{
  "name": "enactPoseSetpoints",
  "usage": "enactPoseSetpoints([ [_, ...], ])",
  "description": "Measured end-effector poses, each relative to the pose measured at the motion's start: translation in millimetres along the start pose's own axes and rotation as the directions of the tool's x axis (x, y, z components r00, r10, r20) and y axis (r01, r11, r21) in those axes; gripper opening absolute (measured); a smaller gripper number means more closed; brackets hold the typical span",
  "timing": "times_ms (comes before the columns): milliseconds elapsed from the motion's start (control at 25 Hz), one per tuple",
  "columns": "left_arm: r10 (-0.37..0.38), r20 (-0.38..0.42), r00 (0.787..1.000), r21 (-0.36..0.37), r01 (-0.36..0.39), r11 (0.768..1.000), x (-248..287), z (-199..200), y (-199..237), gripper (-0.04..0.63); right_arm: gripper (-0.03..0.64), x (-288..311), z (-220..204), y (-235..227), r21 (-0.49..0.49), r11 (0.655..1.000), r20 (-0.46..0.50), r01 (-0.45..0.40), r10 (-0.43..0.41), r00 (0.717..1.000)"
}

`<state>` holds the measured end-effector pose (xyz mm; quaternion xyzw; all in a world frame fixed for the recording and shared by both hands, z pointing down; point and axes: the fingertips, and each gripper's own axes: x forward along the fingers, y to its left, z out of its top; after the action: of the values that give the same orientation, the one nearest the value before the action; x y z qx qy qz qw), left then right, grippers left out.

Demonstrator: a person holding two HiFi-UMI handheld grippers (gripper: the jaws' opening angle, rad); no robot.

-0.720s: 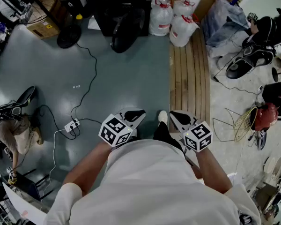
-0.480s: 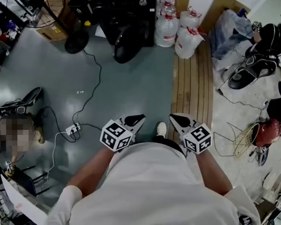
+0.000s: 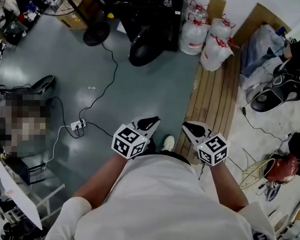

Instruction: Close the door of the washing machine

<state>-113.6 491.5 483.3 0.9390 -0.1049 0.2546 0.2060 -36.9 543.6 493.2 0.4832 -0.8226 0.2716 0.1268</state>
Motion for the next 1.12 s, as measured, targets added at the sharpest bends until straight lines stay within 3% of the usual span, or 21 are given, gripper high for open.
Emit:
enactPoseSetpoints([
  [280, 0.070, 0.017, 0.997, 0.012, -0.070, 0.997, 22, 34, 62, 0.023, 0.052, 44, 45, -41, -0.066, 0.997, -0.022, -0.029, 0.027, 0.999],
  [560, 0.077, 0.027, 0.997, -0.027, -0.076, 0.997, 69, 94, 154, 0.025, 0.071, 94, 114, -108, -0.088, 0.996, -0.065, -0.010, 0.004, 0.998],
  [760, 0.071, 0.013, 0.997, 0.004, -0.071, 0.997, 88, 125, 220, 0.026, 0.071, 143, 159, -140, -0.095, 0.995, -0.068, 0.008, -0.014, 0.998],
  [920, 0.104, -0.003, 0.995, -0.063, -0.104, 0.993, 102, 141, 281, 0.026, 0.069, 183, 192, -161, -0.105, 0.994, -0.077, -0.015, 0.007, 0.997],
  [1120, 0.135, -0.011, 0.991, -0.167, -0.135, 0.977, 121, 142, 326, 0.038, 0.071, 211, 213, -179, -0.121, 0.992, -0.114, -0.048, 0.034, 0.993],
])
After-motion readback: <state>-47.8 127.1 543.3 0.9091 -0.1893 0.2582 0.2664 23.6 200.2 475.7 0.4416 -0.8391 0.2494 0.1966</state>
